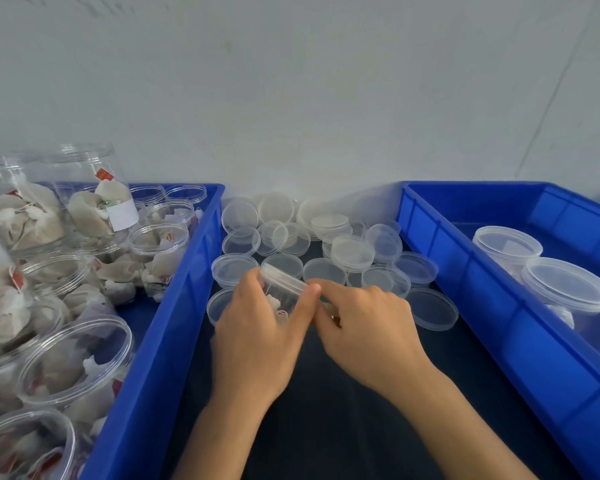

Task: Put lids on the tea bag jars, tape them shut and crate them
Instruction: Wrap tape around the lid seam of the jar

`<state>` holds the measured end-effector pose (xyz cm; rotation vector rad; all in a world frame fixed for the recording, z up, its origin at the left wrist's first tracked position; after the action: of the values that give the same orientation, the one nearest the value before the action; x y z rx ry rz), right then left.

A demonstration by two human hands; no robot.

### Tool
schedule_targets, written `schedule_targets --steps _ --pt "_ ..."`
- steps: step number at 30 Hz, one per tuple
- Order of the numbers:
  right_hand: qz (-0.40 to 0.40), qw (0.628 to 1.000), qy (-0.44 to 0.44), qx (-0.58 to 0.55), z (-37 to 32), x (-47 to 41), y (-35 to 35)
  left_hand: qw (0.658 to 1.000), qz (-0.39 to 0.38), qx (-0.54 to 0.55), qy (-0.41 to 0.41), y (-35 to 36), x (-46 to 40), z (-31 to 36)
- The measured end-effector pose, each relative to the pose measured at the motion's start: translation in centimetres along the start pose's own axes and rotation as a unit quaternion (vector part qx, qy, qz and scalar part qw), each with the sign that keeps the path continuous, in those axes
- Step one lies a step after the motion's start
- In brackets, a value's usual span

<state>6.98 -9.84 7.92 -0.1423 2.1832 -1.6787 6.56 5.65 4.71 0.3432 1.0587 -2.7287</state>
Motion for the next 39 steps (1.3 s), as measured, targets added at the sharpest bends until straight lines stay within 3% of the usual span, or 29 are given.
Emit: schedule_targets --steps 6,28,39 --pt "-0.05 0.992 0.031 -0.107 0.8 0.6 0.6 0.998 -0.004 -0.064 0.014 -0.2 -1.3 -0.4" --pt "-0.039 0.994 0.011 -0.106 0.9 -0.7 1.9 0.984 -0.051 0.171 -0.019 -0.7 -2.1 -3.1" --pt "-0.028 0.993 -0.008 -0.116 0.6 -0.7 1.9 0.977 -0.111 0.181 -0.035 -0.4 -2.1 -3.4"
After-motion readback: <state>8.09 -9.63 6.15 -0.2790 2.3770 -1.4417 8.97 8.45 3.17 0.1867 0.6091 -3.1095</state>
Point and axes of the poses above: each hand's wrist, its own x-axis away from the middle knuckle, its own y-axis out of the palm, z = x × y, the point moved 5 cm from there along -x, towards the middle knuckle, and after that the axes turned 11 degrees about -z, right-handed, at the moved point
